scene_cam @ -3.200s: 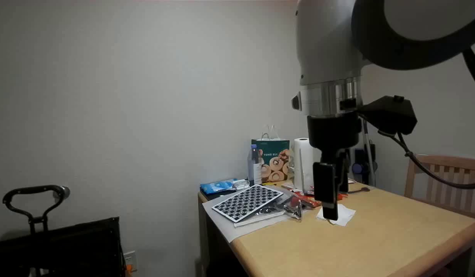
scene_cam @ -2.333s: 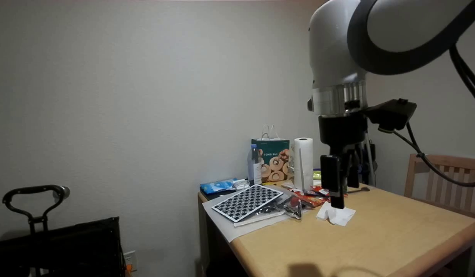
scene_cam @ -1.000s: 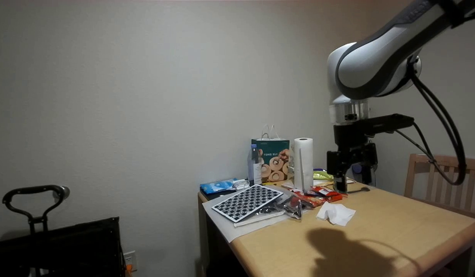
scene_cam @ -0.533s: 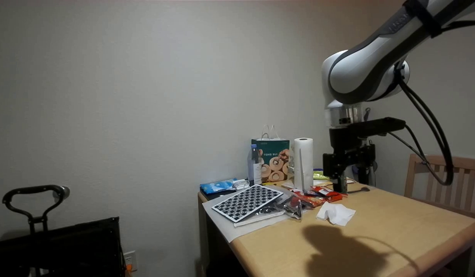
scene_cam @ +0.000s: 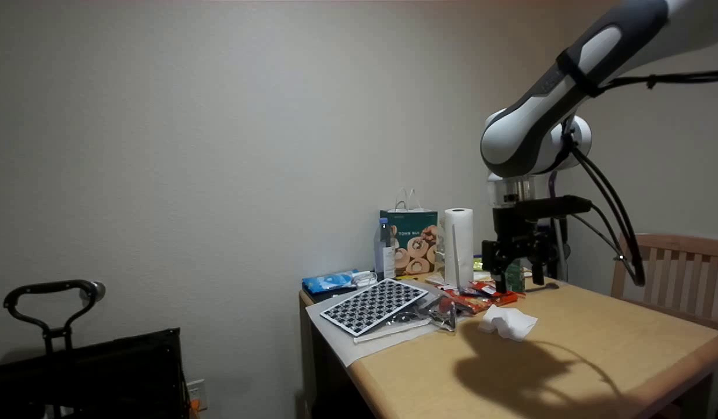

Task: Pick up the napkin and throw it on the floor

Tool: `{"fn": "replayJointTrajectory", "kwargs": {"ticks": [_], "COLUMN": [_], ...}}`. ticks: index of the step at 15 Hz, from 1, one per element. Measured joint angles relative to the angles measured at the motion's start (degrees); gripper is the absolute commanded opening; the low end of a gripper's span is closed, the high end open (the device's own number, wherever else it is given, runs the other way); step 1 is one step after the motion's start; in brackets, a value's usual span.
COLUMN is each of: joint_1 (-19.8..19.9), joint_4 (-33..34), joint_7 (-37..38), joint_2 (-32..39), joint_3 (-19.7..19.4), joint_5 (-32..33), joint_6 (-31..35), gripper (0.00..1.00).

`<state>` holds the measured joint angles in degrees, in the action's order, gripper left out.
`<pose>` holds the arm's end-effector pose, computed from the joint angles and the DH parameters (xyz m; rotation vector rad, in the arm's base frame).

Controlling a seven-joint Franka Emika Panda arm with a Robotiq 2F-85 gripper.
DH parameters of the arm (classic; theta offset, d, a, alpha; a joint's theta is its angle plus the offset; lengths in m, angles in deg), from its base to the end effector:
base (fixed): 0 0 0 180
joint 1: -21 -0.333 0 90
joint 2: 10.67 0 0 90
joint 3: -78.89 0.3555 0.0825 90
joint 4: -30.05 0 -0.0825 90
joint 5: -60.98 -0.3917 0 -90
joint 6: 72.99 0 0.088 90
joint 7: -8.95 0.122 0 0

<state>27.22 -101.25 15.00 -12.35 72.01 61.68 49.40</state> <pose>0.4852 -0.1137 0.3723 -3.0922 0.5097 0.1985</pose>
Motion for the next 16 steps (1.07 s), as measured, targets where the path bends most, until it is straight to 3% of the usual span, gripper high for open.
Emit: {"fn": "replayJointTrajectory", "kwargs": {"ticks": [3, 11, 16], "joint_1": [0.43, 0.22, 1.7], "joint_4": [3.48, 3.92, 9.61], "joint_7": [-1.51, 0.68, 0.99], "joint_2": [5.12, 5.08, 12.67], "joint_3": [-1.07, -0.71, -2.18], "joint_5": [-1.31, -2.14, -6.98], "joint_6": [0.0, 0.01, -0.09], "gripper": [1.0, 1.0, 1.0]}}
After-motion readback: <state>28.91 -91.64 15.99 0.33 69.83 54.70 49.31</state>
